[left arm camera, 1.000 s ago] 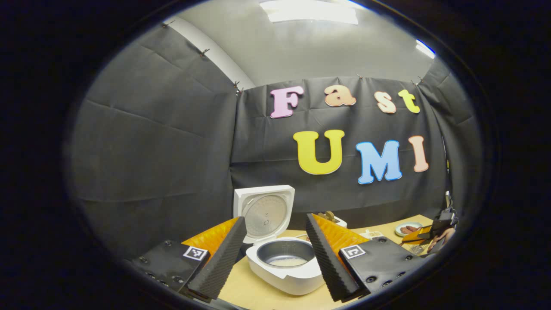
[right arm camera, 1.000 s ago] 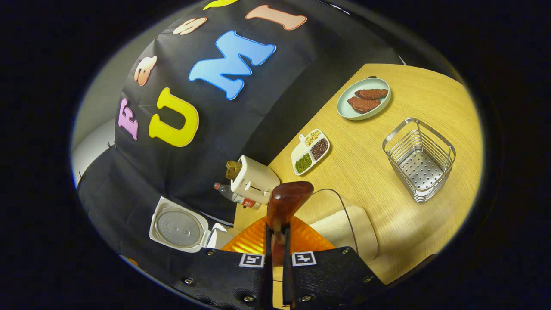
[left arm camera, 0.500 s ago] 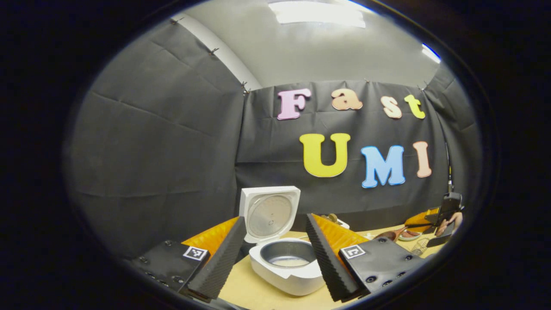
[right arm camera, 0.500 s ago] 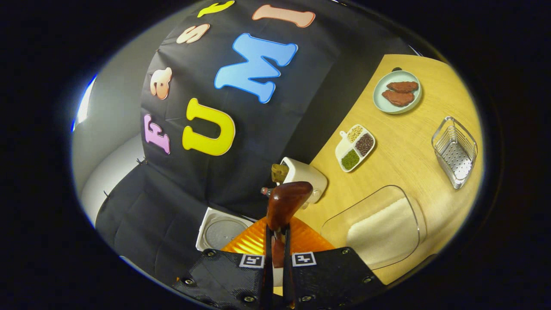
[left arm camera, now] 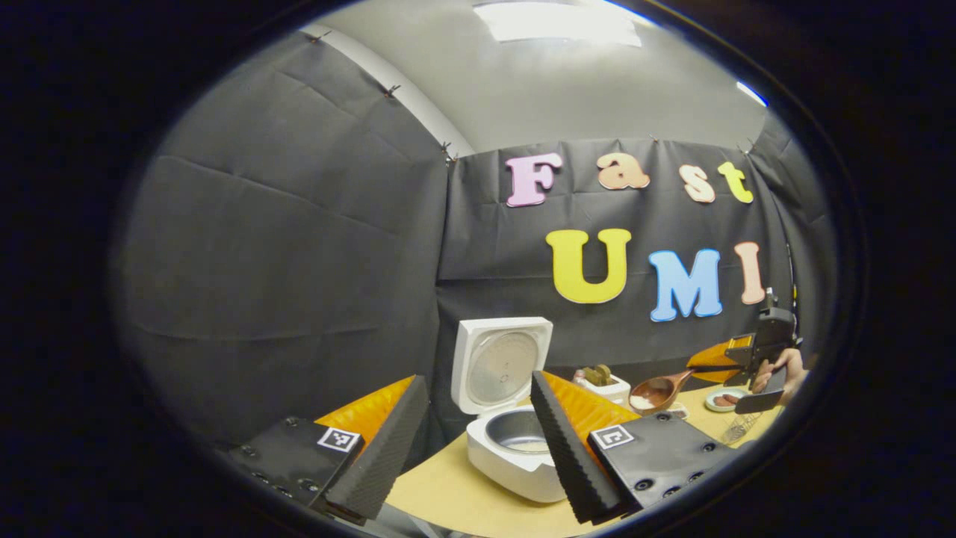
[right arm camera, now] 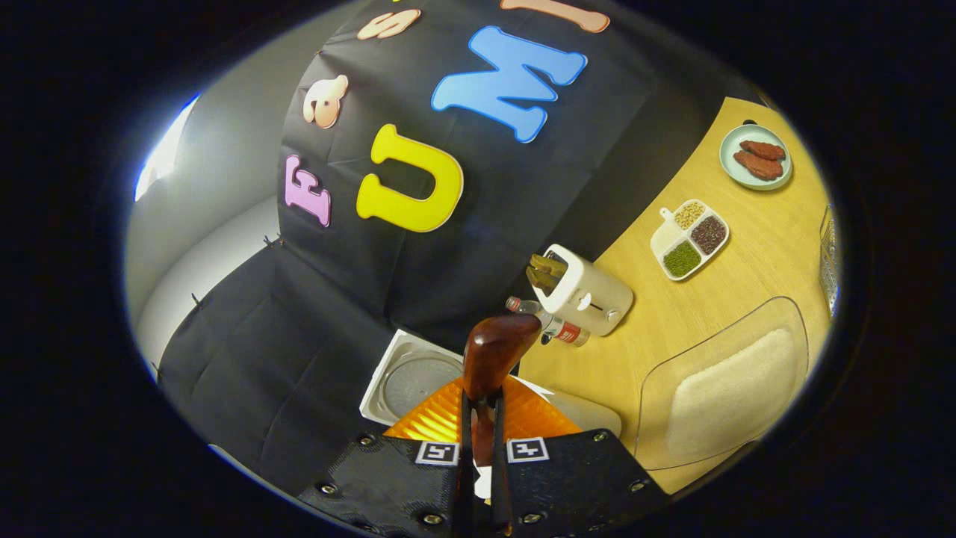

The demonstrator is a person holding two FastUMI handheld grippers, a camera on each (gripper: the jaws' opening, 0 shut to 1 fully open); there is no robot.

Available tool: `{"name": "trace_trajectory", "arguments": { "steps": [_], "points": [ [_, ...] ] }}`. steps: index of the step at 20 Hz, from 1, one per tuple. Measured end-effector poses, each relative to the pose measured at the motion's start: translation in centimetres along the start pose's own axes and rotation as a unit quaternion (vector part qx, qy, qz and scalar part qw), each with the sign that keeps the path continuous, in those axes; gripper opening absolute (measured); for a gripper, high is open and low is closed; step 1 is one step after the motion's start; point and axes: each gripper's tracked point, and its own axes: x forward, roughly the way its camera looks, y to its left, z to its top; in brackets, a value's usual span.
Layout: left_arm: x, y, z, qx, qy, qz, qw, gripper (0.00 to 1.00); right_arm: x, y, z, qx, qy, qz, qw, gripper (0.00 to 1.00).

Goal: Close the left gripper, press the button to open the rice cooker; take a wooden spoon from the chopstick holder with the right hand, scoop a spoonful of rice and pour it into the rice cooker, then put the wooden spoon back into the chopstick holder.

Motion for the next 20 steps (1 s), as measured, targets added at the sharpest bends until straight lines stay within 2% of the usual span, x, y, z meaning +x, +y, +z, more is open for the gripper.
{"name": "trace_trajectory", "arguments": {
  "steps": [11, 13, 20],
  "points": [
    [-4.4, 5.9, -1.7, 0.007, 0.021, 0.068, 0.997, 0.99, 7.1, 4.5, -6.9, -0.086, 0.055, 0.018, 0.995, 0.09],
    [-5.0, 6.8, -1.8, 0.008, 0.024, 0.080, 0.996, 0.96, 8.3, 4.5, -8.0, -0.108, 0.061, 0.014, 0.992, 0.09],
    [-6.4, 8.9, -2.5, 0.012, 0.037, 0.113, 0.993, 0.99, 12.5, 4.3, -11.0, -0.225, 0.068, -0.005, 0.972, 0.08]
  ]
}}
